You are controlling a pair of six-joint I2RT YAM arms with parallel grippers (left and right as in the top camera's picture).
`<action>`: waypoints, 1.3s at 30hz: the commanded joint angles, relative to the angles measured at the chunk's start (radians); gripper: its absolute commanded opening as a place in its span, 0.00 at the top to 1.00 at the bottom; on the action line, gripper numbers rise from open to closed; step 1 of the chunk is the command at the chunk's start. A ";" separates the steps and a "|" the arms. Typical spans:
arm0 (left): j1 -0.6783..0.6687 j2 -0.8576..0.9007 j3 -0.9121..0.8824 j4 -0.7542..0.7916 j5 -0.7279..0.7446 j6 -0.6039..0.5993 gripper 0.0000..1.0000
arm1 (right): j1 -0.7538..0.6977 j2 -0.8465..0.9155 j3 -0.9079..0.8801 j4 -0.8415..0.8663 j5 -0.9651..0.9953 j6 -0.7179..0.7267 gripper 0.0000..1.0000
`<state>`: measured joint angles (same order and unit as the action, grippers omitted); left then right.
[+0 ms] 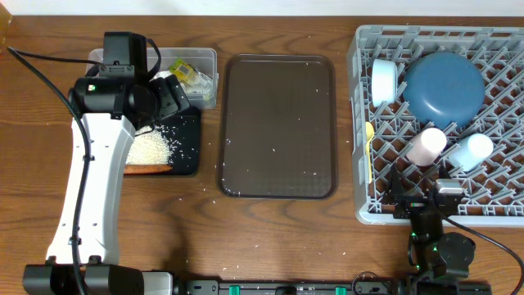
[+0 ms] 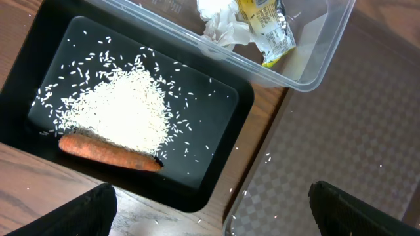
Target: Sort waste into correct bins and load items into the dishwasher rack
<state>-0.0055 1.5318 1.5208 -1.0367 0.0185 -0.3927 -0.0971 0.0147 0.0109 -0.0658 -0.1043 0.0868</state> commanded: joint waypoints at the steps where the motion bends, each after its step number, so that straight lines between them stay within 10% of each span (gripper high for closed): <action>1: 0.005 0.006 0.002 -0.002 -0.016 0.002 0.04 | -0.001 -0.009 -0.005 0.002 0.002 -0.006 0.01; 20: 0.000 -0.106 -0.081 0.175 -0.004 0.108 0.04 | -0.001 -0.009 -0.005 0.002 0.002 -0.006 0.01; 30: -0.013 -0.563 -0.729 0.847 0.099 0.343 0.04 | -0.001 -0.009 -0.005 0.002 0.002 -0.006 0.01; 39: -0.011 -1.038 -1.247 1.111 0.093 0.367 0.04 | -0.001 -0.009 -0.005 0.002 0.002 -0.006 0.01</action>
<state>-0.0189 0.5888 0.3504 0.0441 0.1059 -0.0566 -0.0971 0.0120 0.0097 -0.0635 -0.1024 0.0864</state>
